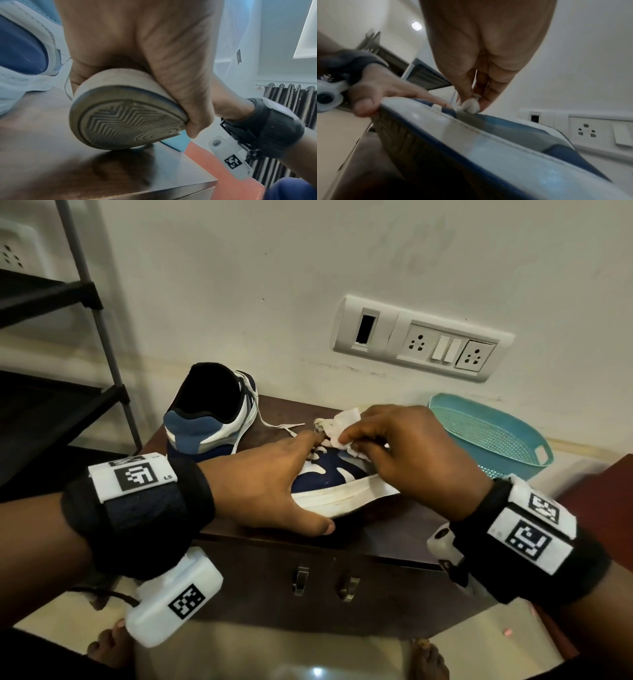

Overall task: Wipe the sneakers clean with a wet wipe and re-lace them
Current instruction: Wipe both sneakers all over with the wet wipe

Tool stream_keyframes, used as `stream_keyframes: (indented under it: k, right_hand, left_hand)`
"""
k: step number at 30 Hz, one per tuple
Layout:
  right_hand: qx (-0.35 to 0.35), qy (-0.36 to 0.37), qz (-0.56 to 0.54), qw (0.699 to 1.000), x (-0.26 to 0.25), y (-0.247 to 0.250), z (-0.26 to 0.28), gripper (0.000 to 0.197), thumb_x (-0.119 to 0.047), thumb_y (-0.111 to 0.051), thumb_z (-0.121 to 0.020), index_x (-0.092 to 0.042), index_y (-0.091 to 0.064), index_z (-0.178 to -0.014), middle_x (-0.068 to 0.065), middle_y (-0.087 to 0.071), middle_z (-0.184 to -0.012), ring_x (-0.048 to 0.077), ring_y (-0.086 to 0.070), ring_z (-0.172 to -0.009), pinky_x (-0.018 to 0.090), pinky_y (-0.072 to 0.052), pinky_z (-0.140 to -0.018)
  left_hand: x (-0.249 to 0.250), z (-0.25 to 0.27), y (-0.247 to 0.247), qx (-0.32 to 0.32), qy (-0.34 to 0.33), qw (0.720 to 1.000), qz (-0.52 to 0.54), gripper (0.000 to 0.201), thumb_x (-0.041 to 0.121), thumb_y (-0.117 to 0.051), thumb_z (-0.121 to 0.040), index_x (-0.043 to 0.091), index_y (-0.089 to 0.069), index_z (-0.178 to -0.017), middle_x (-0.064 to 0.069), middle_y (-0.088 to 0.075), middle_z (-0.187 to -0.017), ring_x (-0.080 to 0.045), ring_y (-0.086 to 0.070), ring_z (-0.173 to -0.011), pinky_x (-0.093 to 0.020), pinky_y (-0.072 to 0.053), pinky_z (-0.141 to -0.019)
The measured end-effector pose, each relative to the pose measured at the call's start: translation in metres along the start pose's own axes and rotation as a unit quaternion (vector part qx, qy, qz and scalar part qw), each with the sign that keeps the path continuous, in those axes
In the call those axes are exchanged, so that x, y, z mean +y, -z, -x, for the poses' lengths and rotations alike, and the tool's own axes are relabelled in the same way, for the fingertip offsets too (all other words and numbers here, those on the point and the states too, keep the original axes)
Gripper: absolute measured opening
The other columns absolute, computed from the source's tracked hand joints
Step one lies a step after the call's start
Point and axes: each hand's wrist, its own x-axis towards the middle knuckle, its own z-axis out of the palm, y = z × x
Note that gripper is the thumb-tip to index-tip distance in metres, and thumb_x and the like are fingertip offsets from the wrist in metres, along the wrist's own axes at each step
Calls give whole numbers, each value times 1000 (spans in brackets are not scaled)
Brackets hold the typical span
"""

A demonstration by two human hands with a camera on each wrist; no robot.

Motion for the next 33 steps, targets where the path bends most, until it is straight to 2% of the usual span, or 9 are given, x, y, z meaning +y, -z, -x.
stream_keyframes:
  k: [6,9,11,13,16,20,23,30,33]
  right_hand:
    - [5,85,-44,995,-27,-14,16,22,-12,-65,-84,-19,-82,-98,-3,-74,-90,11,-60,-89,23,-43,-77]
    - [35,41,-2,999,-1,-5,11,23,-10,-65,-86,-19,-82,-99,-2,-76,-94,14,-64,-90,19,-39,-74]
    - [49,21,11,998,6,-5,12,23,-8,-66,-89,-19,-81,-102,-2,-75,-97,21,-67,-93,27,-47,-76]
    - [60,51,-6,997,-9,-14,16,23,-11,-65,-87,-20,-81,-101,-2,-75,-95,20,-66,-92,31,-50,-77]
    - [55,94,-72,992,-25,-23,24,21,-10,-69,-85,-18,-81,-99,-2,-75,-94,10,-61,-90,18,-44,-78]
    - [81,54,7,995,6,-13,20,20,-12,-68,-86,-18,-82,-98,1,-74,-93,23,-67,-89,28,-47,-73]
    - [115,15,49,992,21,-12,18,20,-8,-69,-84,-18,-82,-97,1,-73,-89,29,-64,-88,20,-35,-74]
    - [91,112,-65,987,-25,-25,33,22,-6,-70,-84,-15,-81,-102,2,-75,-97,21,-69,-91,39,-58,-74]
    - [106,80,0,991,5,-18,26,22,-7,-70,-81,-17,-81,-98,4,-74,-94,25,-71,-86,39,-58,-73]
  left_hand:
    - [2,-3,3,2,-32,999,33,79,67,-78,-69,41,-40,-134,19,-51,-127,-2,-53,-116,-23,-46,-100]
    - [-1,-4,4,4,6,1000,30,94,70,-78,-68,33,-31,-141,18,-54,-126,-4,-57,-109,-23,-48,-95]
    - [-2,-5,6,-2,15,999,38,93,68,-78,-70,34,-28,-141,21,-54,-121,-1,-58,-104,-15,-45,-87]
    - [2,-4,7,-3,4,999,54,79,65,-79,-72,40,-35,-133,25,-54,-117,1,-58,-103,-12,-44,-84]
    - [5,-3,7,-12,-16,998,60,52,60,-78,-76,45,-51,-119,22,-53,-119,-1,-57,-109,-22,-48,-93]
    - [2,-3,10,-9,37,998,52,82,68,-77,-72,38,-33,-134,25,-56,-113,7,-57,-95,-10,-43,-77]
    - [1,-4,11,-17,54,997,46,99,72,-74,-71,34,-24,-147,20,-55,-121,3,-57,-97,-12,-43,-80]
    - [5,-3,10,-9,45,996,77,85,76,-74,-63,39,-38,-130,21,-62,-113,1,-63,-100,-28,-53,-90]
    - [5,-3,12,-4,67,996,54,85,74,-74,-69,37,-35,-135,20,-60,-118,2,-60,-98,-20,-50,-83]
